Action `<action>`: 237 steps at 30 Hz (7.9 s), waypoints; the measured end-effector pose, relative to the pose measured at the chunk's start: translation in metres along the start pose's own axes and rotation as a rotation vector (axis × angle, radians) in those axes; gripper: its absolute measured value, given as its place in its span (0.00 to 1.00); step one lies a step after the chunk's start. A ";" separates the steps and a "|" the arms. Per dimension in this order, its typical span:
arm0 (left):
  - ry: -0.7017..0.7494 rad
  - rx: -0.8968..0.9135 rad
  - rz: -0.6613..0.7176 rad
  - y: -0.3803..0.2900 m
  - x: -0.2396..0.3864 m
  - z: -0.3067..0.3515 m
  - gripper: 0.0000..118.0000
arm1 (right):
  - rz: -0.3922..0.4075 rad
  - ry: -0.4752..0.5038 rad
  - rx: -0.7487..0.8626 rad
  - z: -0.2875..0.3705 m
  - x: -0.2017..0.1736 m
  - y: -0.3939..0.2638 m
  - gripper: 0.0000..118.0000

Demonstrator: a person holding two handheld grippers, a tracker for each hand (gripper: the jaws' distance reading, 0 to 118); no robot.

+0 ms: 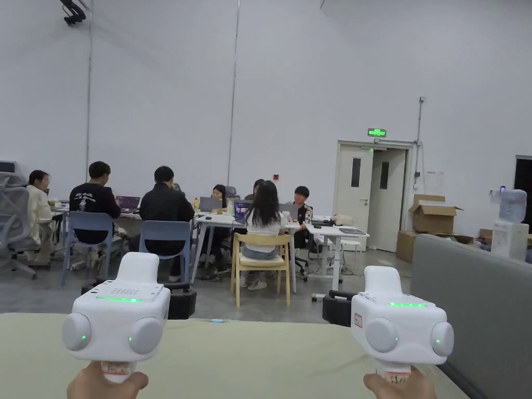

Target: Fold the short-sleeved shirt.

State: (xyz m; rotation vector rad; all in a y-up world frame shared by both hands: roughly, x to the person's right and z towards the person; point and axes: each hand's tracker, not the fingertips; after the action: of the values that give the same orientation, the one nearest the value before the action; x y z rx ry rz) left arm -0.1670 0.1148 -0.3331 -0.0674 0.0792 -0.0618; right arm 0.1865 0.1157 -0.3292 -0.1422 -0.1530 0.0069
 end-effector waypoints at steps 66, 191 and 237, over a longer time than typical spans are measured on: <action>-0.037 0.039 0.023 -0.001 0.002 0.007 0.00 | 0.089 0.022 0.052 0.019 0.001 -0.020 0.04; -0.375 -0.534 0.143 -0.187 -0.026 0.077 0.00 | -0.125 0.114 -0.453 0.046 0.141 -0.259 0.04; -0.364 -0.701 0.240 -0.269 0.008 -0.117 0.01 | -0.109 0.089 -1.044 -0.248 0.102 -0.354 0.93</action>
State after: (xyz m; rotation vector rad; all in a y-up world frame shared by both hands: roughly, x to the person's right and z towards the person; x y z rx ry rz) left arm -0.1849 -0.1614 -0.4310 -0.7655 -0.2588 0.2211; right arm 0.3238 -0.2674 -0.5061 -1.1744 -0.0623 -0.1905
